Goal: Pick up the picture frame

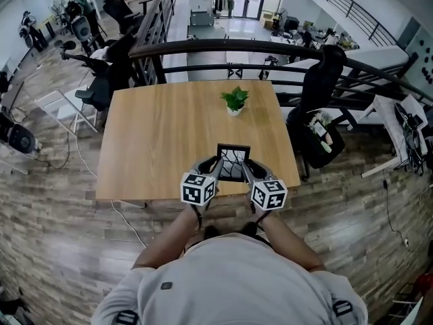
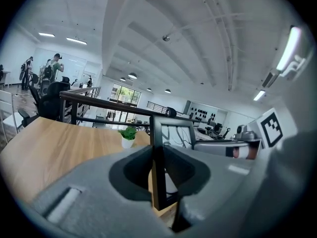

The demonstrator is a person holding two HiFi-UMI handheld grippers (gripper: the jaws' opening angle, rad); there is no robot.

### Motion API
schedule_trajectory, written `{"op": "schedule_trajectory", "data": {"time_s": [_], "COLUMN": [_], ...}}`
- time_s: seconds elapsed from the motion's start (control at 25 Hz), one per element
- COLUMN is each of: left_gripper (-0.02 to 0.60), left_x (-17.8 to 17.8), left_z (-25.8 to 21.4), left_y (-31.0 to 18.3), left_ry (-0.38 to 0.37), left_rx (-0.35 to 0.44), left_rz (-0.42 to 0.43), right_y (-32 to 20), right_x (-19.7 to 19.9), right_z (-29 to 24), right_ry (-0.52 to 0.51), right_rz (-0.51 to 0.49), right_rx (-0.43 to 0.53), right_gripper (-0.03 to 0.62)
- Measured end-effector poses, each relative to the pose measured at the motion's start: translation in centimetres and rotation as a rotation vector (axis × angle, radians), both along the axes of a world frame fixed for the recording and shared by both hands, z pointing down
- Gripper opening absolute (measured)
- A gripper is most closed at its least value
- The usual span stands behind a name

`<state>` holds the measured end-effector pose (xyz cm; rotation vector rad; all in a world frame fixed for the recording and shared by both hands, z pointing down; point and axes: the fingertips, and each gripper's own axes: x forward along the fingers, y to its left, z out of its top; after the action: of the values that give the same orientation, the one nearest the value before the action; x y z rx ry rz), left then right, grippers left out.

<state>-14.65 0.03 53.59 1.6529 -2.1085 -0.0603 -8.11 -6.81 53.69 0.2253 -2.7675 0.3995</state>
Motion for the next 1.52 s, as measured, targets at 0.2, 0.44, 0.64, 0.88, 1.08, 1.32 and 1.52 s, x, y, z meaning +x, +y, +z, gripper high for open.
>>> {"op": "schedule_trajectory", "data": {"time_s": [0.2,0.44,0.64,0.88,1.08,1.32,1.52], "left_gripper": [0.075,0.075,0.075,0.075,0.075,0.075,0.075], "left_x": [0.8,2.4,6.0,11.5,17.7,24.3,28.7], "left_z": [-0.6,-2.1,-2.4,-2.6,-2.1,-1.7,-1.9], "left_y": [1.0,1.4,0.8,0.2,-0.1,-0.8,-1.4], "left_ry": [-0.006,-0.025,-0.034,-0.058,-0.073,-0.085,-0.095], "left_rx": [0.020,0.030,0.035,0.043,0.044,0.040,0.032], "left_rz": [-0.001,-0.020,-0.044,-0.083,-0.113,-0.135,-0.127], "right_y": [1.0,1.6,0.7,0.0,-0.6,-1.3,-1.9], "right_x": [0.8,2.6,6.0,11.4,17.3,23.9,28.4], "right_z": [-0.7,-2.0,-2.4,-2.5,-1.9,-1.4,-1.4], "right_ry": [-0.016,-0.045,-0.065,-0.095,-0.113,-0.134,-0.143], "right_rz": [-0.002,-0.019,-0.020,-0.038,-0.065,-0.074,-0.062], "right_rx": [0.013,0.025,0.026,0.028,0.025,0.012,0.005], "right_gripper": [0.089,0.089,0.087,0.087,0.086,0.086,0.086]}}
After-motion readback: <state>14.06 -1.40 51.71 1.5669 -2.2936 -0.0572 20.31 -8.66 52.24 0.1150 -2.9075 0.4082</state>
